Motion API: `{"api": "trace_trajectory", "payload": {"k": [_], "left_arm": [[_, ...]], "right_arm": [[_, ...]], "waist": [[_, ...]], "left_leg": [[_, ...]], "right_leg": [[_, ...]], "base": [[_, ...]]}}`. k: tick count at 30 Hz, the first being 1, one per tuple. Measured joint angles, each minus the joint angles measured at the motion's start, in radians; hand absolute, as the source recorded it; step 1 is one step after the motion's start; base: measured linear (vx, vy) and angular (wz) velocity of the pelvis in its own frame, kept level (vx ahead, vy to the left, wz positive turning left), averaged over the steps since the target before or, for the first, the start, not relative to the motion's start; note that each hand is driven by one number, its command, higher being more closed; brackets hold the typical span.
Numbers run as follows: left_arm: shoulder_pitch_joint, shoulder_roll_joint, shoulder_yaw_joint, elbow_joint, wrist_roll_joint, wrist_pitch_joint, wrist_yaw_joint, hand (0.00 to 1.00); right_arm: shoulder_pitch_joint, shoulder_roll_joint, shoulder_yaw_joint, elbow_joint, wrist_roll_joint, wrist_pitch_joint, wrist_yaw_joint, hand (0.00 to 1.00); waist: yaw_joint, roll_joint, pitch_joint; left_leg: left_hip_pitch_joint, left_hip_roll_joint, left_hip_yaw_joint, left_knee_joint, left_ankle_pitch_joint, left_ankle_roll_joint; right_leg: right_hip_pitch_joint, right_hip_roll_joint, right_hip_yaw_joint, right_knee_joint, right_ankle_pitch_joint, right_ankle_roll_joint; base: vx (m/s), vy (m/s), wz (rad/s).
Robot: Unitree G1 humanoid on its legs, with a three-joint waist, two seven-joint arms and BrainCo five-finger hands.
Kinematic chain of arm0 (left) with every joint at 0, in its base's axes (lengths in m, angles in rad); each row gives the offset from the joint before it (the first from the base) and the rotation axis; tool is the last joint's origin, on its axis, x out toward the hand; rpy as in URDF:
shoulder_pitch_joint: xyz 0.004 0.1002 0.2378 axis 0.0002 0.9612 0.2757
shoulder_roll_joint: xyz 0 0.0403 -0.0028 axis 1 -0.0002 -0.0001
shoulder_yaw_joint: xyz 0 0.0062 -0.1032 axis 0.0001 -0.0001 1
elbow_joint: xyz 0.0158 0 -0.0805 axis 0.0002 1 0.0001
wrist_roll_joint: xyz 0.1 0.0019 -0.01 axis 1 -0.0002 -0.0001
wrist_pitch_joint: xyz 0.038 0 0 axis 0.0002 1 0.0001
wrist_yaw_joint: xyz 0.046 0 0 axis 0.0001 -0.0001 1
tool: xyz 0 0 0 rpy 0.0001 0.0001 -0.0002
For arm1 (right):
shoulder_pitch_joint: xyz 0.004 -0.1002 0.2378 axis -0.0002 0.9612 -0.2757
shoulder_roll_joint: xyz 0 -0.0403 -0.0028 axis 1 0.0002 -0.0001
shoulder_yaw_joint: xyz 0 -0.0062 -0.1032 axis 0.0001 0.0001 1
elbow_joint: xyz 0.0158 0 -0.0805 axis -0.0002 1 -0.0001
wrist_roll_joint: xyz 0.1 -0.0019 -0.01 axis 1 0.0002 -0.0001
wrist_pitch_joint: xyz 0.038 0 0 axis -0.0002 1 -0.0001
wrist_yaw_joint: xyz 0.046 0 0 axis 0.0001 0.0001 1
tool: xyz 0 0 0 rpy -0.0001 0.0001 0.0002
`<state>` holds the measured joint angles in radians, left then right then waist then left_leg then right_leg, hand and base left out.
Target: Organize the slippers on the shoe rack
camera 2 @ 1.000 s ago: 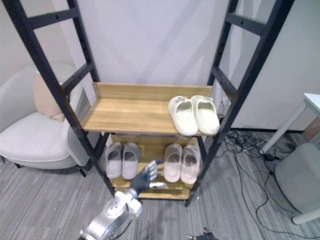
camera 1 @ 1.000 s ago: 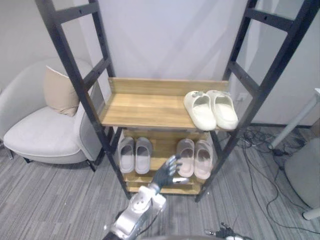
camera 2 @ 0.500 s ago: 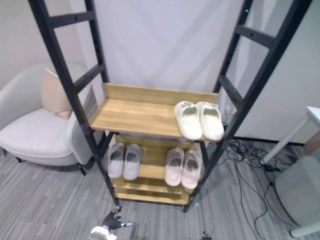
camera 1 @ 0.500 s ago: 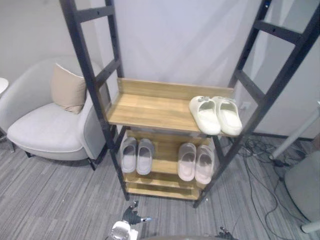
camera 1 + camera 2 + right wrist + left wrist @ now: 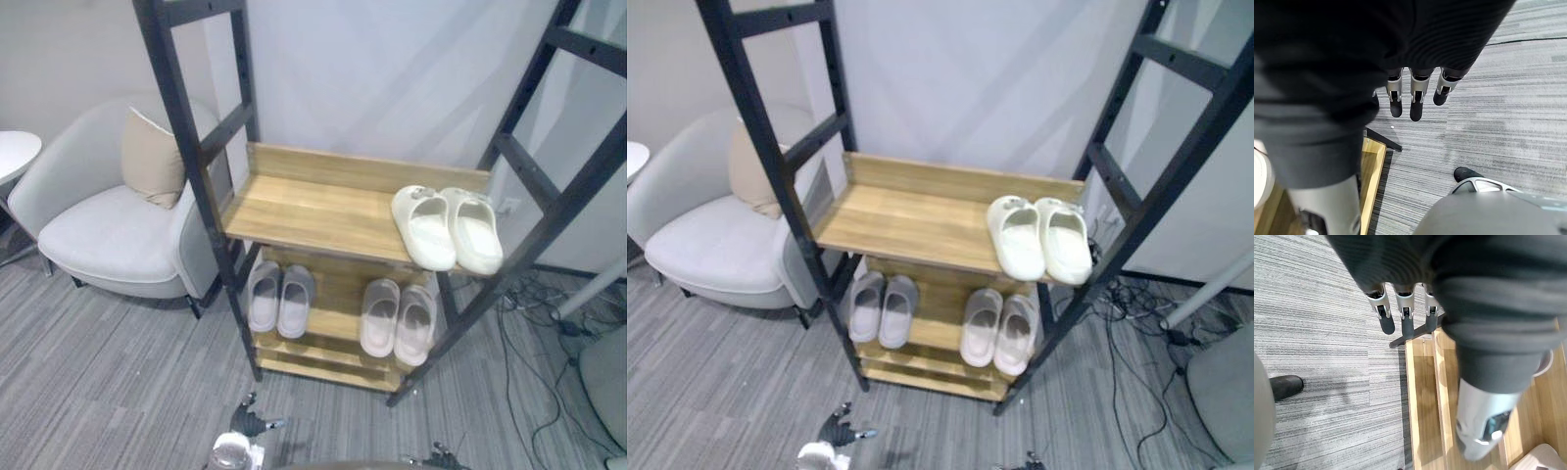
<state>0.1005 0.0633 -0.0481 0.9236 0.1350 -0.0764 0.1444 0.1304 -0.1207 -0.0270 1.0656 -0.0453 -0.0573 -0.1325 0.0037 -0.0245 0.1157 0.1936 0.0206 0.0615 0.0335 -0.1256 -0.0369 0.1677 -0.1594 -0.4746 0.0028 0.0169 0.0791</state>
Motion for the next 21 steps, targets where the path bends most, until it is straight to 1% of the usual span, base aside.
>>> {"api": "trace_trajectory", "payload": {"k": [1, 2, 3, 4, 5, 6, 7, 8, 9, 10, 11, 12, 13, 14, 15, 16, 17, 18, 19, 20, 21], "left_arm": [[0.001, 0.006, 0.021, -0.002, 0.0, -0.001, 0.004, 0.0], [0.001, 0.018, 0.029, -0.002, 0.0, -0.002, 0.005, 0.0], [0.005, 0.033, 0.033, 0.0, -0.006, -0.001, 0.005, 0.0], [0.004, 0.034, 0.033, -0.001, -0.005, -0.001, 0.007, 0.0], [0.005, 0.035, 0.03, -0.001, -0.003, -0.001, 0.006, 0.0], [0.005, 0.04, 0.029, -0.002, -0.002, -0.001, 0.007, 0.0], [0.009, 0.044, 0.031, -0.012, -0.002, 0.002, 0.007, 0.0], [0.007, 0.044, 0.032, -0.016, -0.002, 0.003, 0.007, 0.0], [0.004, 0.041, 0.032, -0.028, -0.001, 0.004, 0.008, 0.0], [0.0, 0.038, 0.032, -0.03, -0.001, 0.004, 0.009, 0.0], [-0.004, 0.038, 0.035, -0.032, -0.001, 0.005, 0.008, 0.0], [-0.007, 0.039, 0.037, -0.031, -0.002, 0.006, 0.008, 0.0], [-0.009, 0.033, 0.052, -0.031, -0.002, 0.01, 0.008, 0.0], [-0.004, 0.01, 0.069, -0.032, -0.004, 0.013, 0.009, 0.0], [-0.001, 0.006, 0.071, -0.033, -0.005, 0.014, 0.009, 0.0], [0.006, 0.0, 0.071, -0.047, -0.011, 0.013, 0.009, 0.0], [0.006, -0.001, 0.071, -0.05, -0.012, 0.013, 0.009, 0.0], [0.002, -0.003, 0.07, -0.061, -0.017, 0.011, 0.009, 0.0], [0.002, -0.006, 0.071, -0.07, -0.02, 0.009, 0.009, 0.0], [-0.002, -0.008, 0.07, -0.077, -0.021, 0.003, 0.009, 0.0], [-0.005, -0.01, 0.071, -0.083, -0.021, 0.001, 0.01, 0.0]], "right_arm": [[0.012, -0.007, 0.009, -0.039, 0.0, -0.01, 0.02, 0.0], [0.026, -0.006, 0.023, -0.068, -0.003, -0.018, 0.029, 0.0], [0.04, -0.002, 0.029, -0.076, -0.001, -0.035, 0.034, 0.0], [0.041, -0.004, 0.03, -0.077, -0.001, -0.035, 0.036, 0.0], [0.046, -0.006, 0.031, -0.081, -0.001, -0.035, 0.039, 0.0], [0.052, -0.005, 0.033, -0.091, -0.005, -0.035, 0.045, 0.0], [0.058, 0.0, 0.034, -0.1, -0.007, -0.038, 0.047, 0.0], [0.06, 0.0, 0.034, -0.101, -0.007, -0.04, 0.048, 0.0], [0.065, 0.001, 0.034, -0.105, -0.013, -0.045, 0.048, 0.0], [0.067, 0.004, 0.033, -0.105, -0.016, -0.048, 0.048, 0.0], [0.065, 0.021, 0.032, -0.101, -0.022, -0.047, 0.048, 0.0], [0.065, 0.023, 0.025, -0.092, -0.023, -0.045, 0.048, 0.0], [0.053, 0.017, 0.009, -0.091, -0.023, -0.037, 0.047, 0.0], [0.049, 0.011, -0.008, -0.096, -0.023, -0.034, 0.043, 0.0], [0.049, 0.01, -0.008, -0.097, -0.023, -0.032, 0.042, 0.0], [0.05, 0.01, -0.008, -0.107, -0.023, -0.032, 0.038, 0.0], [0.049, 0.01, -0.007, -0.11, -0.023, -0.033, 0.037, 0.0], [0.033, 0.009, -0.007, -0.112, -0.023, -0.033, 0.033, 0.0], [0.023, 0.012, -0.006, -0.115, -0.022, -0.033, 0.032, 0.0], [0.018, 0.014, -0.006, -0.129, -0.022, -0.033, 0.029, 0.0], [0.018, 0.016, -0.007, -0.152, -0.022, -0.034, 0.023, 0.0]], "waist": [[-0.001, -0.004, 0.023], [-0.003, -0.005, 0.039], [-0.006, -0.02, 0.041], [-0.006, -0.023, 0.043], [-0.011, -0.016, 0.047], [-0.017, -0.023, 0.049], [-0.023, -0.036, 0.048], [-0.025, -0.037, 0.048], [-0.028, -0.036, 0.047], [-0.033, -0.037, 0.046], [-0.035, -0.054, 0.038], [-0.037, -0.07, 0.035], [-0.032, -0.049, 0.043], [-0.029, -0.035, 0.05], [-0.027, -0.032, 0.049], [-0.025, -0.024, 0.043], [-0.022, -0.025, 0.042], [-0.008, -0.017, 0.041], [-0.006, -0.022, 0.044], [-0.006, -0.026, 0.048], [-0.006, -0.028, 0.051]], "left_leg": [[-0.002, 0.003, 0.016, 0.033, -0.023, 0.001], [-0.009, -0.005, 0.017, 0.059, -0.043, 0.004], [-0.02, -0.021, 0.008, 0.088, -0.061, 0.008], [-0.02, -0.023, 0.001, 0.094, -0.067, 0.013], [-0.021, -0.024, -0.024, 0.099, -0.075, 0.01], [-0.023, -0.029, -0.063, 0.103, -0.075, 0.01], [-0.04, -0.035, -0.128, 0.115, -0.075, 0.012], [-0.049, -0.035, -0.15, 0.117, -0.072, 0.015], [-0.086, -0.033, -0.205, 0.133, -0.068, 0.019], [-0.131, -0.04, -0.261, 0.149, -0.064, 0.01], [-0.195, -0.075, -0.328, 0.166, -0.045, -0.019], [-0.206, -0.091, -0.342, 0.173, -0.037, -0.03], [-0.232, -0.091, -0.379, 0.176, -0.027, -0.042], [-0.236, -0.077, -0.408, 0.15, -0.001, -0.053], [-0.231, -0.07, -0.41, 0.135, 0.01, -0.058], [-0.229, -0.058, -0.429, 0.102, 0.039, -0.067], [-0.231, -0.054, -0.428, 0.092, 0.047, -0.071], [-0.24, -0.047, -0.424, 0.08, 0.069, -0.074], [-0.262, -0.043, -0.416, 0.083, 0.083, -0.075], [-0.283, -0.044, -0.38, 0.093, 0.094, -0.069], [-0.31, -0.03, -0.277, 0.117, 0.083, -0.044]], "right_leg": [[-0.04, -0.027, 0.025, 0.122, -0.058, 0.0], [-0.078, -0.062, 0.037, 0.232, -0.112, 0.005], [-0.128, -0.106, 0.06, 0.363, -0.159, 0.014], [-0.141, -0.115, 0.075, 0.405, -0.162, 0.013], [-0.174, -0.125, 0.117, 0.492, -0.159, 0.008], [-0.198, -0.125, 0.185, 0.564, -0.154, 0.0], [-0.228, -0.106, 0.292, 0.628, -0.156, -0.01], [-0.234, -0.091, 0.332, 0.636, -0.163, -0.022], [-0.24, -0.035, 0.438, 0.616, -0.21, -0.035], [-0.237, 0.023, 0.535, 0.553, -0.243, -0.031], [-0.219, 0.049, 0.634, 0.434, -0.296, -0.024], [-0.2, 0.037, 0.65, 0.401, -0.309, -0.002], [-0.19, 0.036, 0.617, 0.366, -0.317, 0.0], [-0.171, 0.037, 0.558, 0.347, -0.316, -0.001], [-0.162, 0.037, 0.541, 0.342, -0.316, -0.002], [-0.143, 0.04, 0.483, 0.33, -0.314, -0.005], [-0.139, 0.043, 0.47, 0.326, -0.311, -0.009], [-0.133, 0.048, 0.437, 0.317, -0.308, -0.015], [-0.134, 0.044, 0.414, 0.316, -0.308, -0.016], [-0.133, 0.036, 0.373, 0.313, -0.306, -0.017], [-0.134, 0.03, 0.329, 0.308, -0.303, -0.021]], "base": [[-0.04, 0.074, -0.31], [-0.03, 0.039, -0.15], [-0.01, 0.017, 0.11], [0.01, -0.006, 0.37], [0.02, -0.022, 0.66], [0.03, -0.081, 1.23], [0.03, -0.112, 1.23], [0.03, -0.181, 1.38], [0.01, -0.172, 1.35], [0.01, -0.246, 1.96], [0.06, -0.262, 1.68], [0.06, -0.249, 1.45], [0.06, -0.243, 1.14], [0.01, -0.177, 1.08], [0.02, -0.212, 1.25], [0.02, -0.138, 0.84], [0.01, -0.139, 0.96], [-0.02, -0.072, 0.65], [-0.04, -0.047, 0.85], [-0.05, -0.015, 0.9], [-0.06, 0.008, 1.06]]}}
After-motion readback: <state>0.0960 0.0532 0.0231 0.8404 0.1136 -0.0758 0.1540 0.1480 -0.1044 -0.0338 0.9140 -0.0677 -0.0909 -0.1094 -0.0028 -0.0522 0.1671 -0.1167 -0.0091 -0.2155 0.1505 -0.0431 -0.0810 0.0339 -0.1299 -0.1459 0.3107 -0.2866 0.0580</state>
